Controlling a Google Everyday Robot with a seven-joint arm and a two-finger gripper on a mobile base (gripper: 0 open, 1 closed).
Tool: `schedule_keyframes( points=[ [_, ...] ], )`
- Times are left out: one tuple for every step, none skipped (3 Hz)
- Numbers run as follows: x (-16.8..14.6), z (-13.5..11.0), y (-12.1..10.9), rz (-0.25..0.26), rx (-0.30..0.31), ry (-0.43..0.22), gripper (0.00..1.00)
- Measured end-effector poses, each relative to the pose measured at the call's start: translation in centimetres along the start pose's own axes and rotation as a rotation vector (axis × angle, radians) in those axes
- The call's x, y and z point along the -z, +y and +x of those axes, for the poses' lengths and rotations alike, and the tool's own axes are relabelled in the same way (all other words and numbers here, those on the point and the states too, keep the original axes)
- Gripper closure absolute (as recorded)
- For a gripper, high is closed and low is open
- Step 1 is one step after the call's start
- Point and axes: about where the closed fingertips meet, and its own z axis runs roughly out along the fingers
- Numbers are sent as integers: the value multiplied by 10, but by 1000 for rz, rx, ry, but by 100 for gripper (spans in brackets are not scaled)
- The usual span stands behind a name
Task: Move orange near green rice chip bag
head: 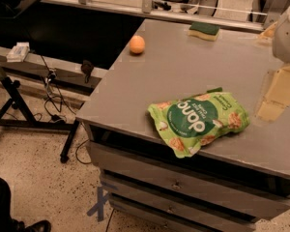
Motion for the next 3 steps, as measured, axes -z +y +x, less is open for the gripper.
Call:
schedule_keyframes(
  points=[
    [-28,-35,-11,-14,32,-79,0],
    [-71,-92,-42,-14,57,-185,0],
    [-106,-147,-81,-9,51,-274,0]
  ],
)
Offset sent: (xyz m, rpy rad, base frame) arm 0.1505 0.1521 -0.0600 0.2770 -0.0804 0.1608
